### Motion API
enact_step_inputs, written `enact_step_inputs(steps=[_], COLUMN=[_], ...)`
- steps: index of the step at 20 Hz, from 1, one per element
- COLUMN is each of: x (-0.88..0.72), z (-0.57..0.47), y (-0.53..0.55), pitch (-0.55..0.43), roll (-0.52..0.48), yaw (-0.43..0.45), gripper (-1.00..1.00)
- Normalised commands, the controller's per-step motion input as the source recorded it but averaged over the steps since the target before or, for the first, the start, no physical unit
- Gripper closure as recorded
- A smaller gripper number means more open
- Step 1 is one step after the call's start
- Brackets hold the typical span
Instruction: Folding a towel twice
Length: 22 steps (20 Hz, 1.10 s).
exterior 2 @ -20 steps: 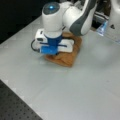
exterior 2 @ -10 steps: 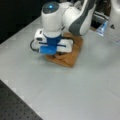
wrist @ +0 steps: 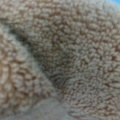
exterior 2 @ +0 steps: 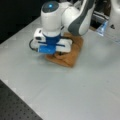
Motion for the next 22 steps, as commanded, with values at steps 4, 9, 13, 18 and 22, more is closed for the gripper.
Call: enact_step_inputs(steps=[4,9,13,18,22], x=[-0.08,-0.06,-0.08,-0.19,-0.22], z=[0.23,0.1,0.09,0.21,0.18], y=[-0.15,-0.1,-0.04,0.07,0.16], pitch=[0.04,0.08,0.114,0.135,0.097], roll=[-0.037,-0.049,-0.064,-0.052,-0.044], yaw=[0.086,0.126,0.101,-0.046,-0.106], gripper=[-1.0,-1.0,-1.0,-1.0,-1.0])
